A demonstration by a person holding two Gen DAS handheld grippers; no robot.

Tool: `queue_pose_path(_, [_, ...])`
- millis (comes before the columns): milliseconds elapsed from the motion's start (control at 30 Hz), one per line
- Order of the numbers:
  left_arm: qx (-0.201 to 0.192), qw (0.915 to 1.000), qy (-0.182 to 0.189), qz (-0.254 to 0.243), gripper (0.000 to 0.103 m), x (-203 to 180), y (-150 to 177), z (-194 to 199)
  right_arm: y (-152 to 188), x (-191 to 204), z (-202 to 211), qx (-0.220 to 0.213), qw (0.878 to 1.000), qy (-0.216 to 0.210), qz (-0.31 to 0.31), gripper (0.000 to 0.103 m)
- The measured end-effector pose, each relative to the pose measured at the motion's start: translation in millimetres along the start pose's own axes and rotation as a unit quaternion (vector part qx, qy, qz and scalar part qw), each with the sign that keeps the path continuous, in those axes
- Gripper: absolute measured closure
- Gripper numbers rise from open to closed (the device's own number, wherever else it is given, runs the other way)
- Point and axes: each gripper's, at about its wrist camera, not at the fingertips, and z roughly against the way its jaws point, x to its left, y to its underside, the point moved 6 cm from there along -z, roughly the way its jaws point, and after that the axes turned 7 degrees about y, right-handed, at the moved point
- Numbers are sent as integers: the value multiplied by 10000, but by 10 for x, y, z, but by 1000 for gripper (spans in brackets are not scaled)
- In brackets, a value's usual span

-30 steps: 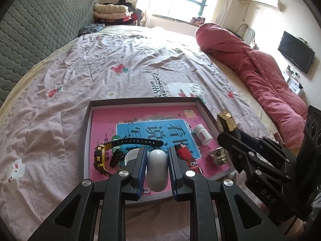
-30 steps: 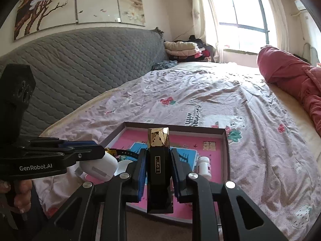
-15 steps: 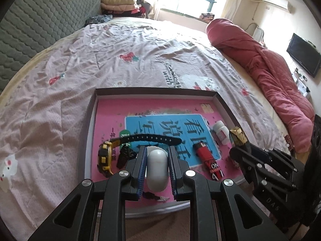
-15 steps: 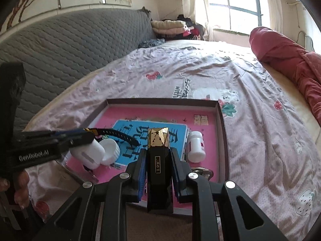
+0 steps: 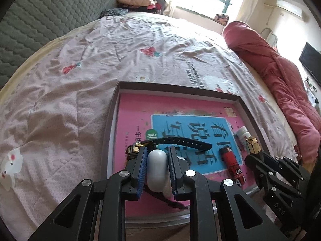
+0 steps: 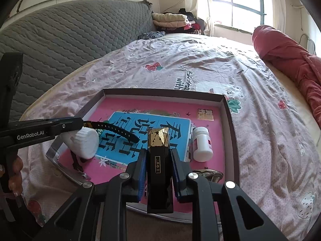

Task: Organize rigid objects
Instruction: 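Lower the earbud case into the tray while the right tool lowers the black case beside the lighter, then open both tools to release the earbud case and black case in the tray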

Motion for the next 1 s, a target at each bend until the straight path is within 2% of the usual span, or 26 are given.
queue_pose_path(333, [-100, 9998, -169, 67, 82, 126, 3, 53, 65, 40, -109, 183, 9996, 146, 149, 80])
queue_pose_path(567, [-84, 9998, -161, 82, 82, 164, 12, 63, 107, 72, -153, 285, 9992, 177, 211, 80])
queue_pose_path(1000, [-45, 9996, -268, -2, 81, 146, 46, 71, 152, 6, -232, 478, 9988, 136, 31, 80])
